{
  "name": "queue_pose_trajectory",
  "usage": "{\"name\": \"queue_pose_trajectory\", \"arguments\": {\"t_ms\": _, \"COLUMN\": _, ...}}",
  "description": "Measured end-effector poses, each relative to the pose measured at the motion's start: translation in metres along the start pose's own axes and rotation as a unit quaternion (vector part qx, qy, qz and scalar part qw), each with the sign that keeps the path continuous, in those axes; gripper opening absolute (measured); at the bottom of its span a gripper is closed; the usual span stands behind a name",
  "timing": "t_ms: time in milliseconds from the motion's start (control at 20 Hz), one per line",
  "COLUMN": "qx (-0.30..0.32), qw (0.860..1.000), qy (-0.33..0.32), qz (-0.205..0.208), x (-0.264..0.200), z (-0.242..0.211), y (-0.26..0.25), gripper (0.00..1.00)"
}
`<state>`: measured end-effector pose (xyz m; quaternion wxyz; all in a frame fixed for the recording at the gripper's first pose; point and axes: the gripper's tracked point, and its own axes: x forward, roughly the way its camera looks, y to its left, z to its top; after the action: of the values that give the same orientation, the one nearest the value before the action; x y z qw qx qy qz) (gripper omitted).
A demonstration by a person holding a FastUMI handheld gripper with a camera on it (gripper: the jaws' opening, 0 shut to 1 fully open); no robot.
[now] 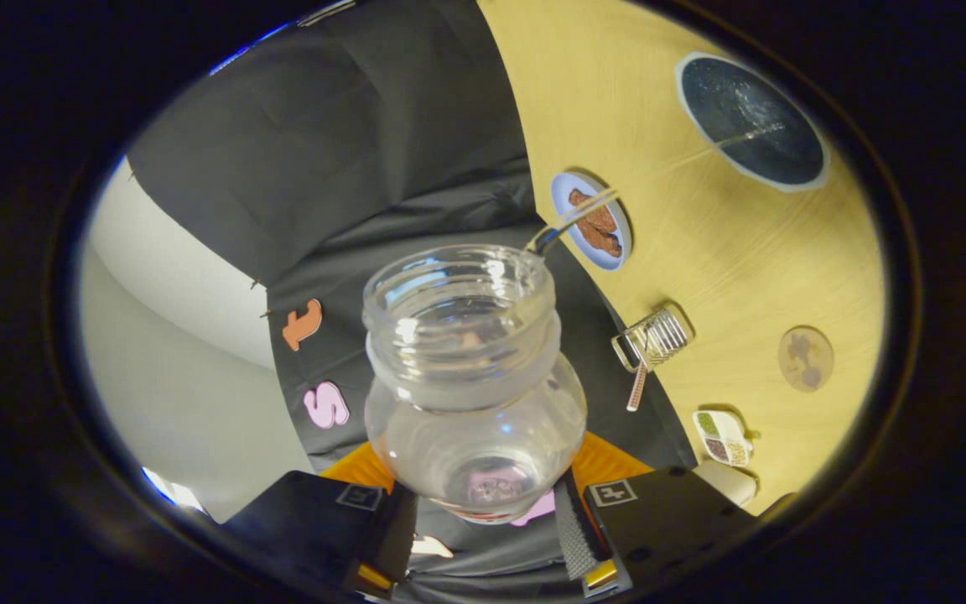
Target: Take the bottle from table, then pour the juice into the cup, finally place the bottle on the coaster
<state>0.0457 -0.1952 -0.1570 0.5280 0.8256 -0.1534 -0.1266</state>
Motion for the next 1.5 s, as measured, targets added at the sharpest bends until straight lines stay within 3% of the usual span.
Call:
{"name": "queue_pose_trajectory", "arguments": {"t_ms": 1300, "qx": 0.034, "qw": 0.999, "qy": -0.020, "qz": 0.026, "x": -0.006, "z": 0.008, "y": 0.017, "gripper": 0.75}}
{"name": "queue_pose_trajectory", "arguments": {"t_ms": 1500, "qx": 0.020, "qw": 0.999, "qy": -0.021, "qz": 0.015, "x": -0.008, "z": 0.007, "y": 0.011, "gripper": 0.75}}
